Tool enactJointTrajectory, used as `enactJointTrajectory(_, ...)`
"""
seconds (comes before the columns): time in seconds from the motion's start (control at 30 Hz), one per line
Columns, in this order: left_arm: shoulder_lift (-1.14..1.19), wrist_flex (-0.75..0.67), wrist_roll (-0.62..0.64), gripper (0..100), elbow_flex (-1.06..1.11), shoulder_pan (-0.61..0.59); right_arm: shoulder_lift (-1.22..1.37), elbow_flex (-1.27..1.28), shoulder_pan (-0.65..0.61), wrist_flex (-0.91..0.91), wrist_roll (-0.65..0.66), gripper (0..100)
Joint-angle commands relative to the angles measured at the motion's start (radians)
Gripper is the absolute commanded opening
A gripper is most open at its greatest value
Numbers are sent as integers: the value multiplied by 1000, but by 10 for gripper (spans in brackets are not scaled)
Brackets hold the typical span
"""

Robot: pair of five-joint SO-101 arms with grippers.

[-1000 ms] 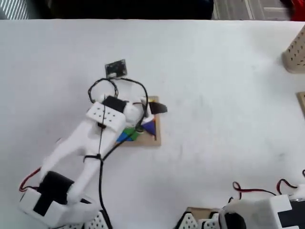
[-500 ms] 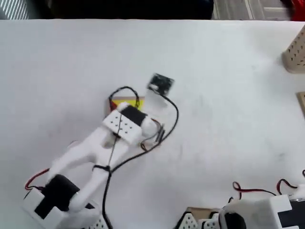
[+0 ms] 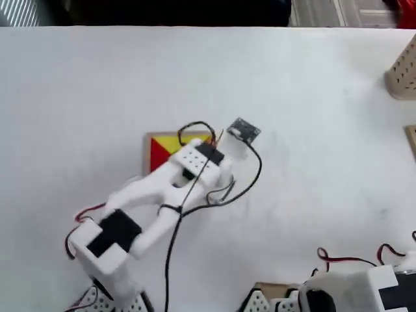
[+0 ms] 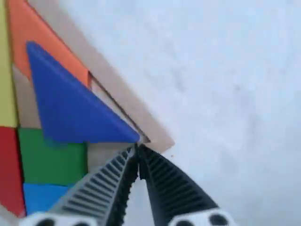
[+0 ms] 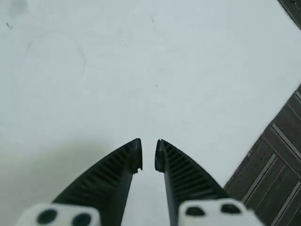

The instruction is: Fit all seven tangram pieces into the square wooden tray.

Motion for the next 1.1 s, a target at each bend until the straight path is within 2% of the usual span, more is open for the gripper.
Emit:
enactJointTrajectory(0.0,7,-20,-6,24,-94,10,-8,5,-10,-18,-3,63)
enactJointTrajectory(0.13,13,-35,-6,24,-143,4,-8,6,-10,-18,-2,63)
enactJointTrajectory(0.33,12,-157,-6,24,-147,-4,-8,8,-10,-18,-2,63)
enactJointTrajectory(0.53,12,-264,-6,24,-147,-96,-8,9,-7,-18,44,62)
enactJointTrajectory(0.8,16,-270,-12,24,-175,-134,-8,9,-7,-16,48,62)
enactJointTrajectory(1.07,150,-269,-14,24,-221,-188,-10,8,1,-18,51,61)
